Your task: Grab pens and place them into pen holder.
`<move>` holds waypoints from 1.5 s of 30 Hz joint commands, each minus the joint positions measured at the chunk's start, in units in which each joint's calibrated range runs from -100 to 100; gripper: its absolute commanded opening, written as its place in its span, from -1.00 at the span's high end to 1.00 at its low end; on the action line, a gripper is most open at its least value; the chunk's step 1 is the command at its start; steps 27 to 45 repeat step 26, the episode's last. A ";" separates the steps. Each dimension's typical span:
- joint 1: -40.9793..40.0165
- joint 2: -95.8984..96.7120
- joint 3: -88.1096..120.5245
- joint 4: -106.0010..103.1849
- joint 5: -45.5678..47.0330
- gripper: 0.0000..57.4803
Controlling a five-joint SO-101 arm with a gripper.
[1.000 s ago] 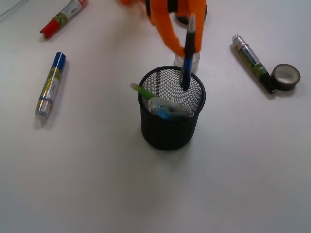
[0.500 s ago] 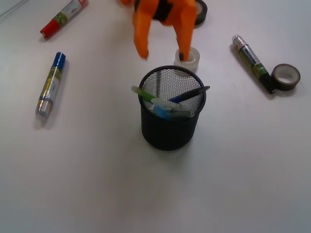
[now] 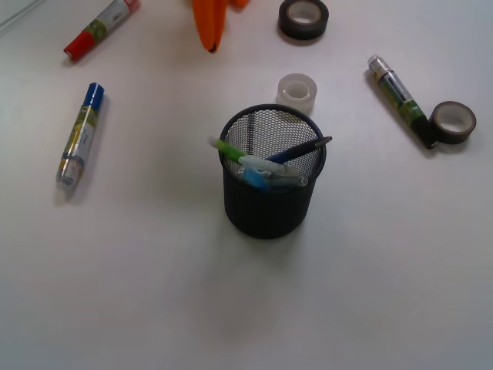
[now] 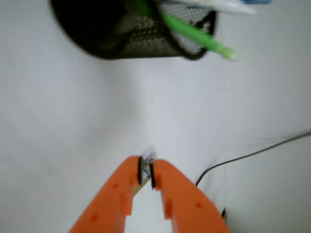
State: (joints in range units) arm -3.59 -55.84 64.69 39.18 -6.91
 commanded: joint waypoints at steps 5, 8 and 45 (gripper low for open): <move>2.88 -15.77 12.85 16.03 8.30 0.94; 2.88 -21.13 16.65 20.49 9.91 0.94; 3.63 -42.21 28.06 31.16 9.91 0.94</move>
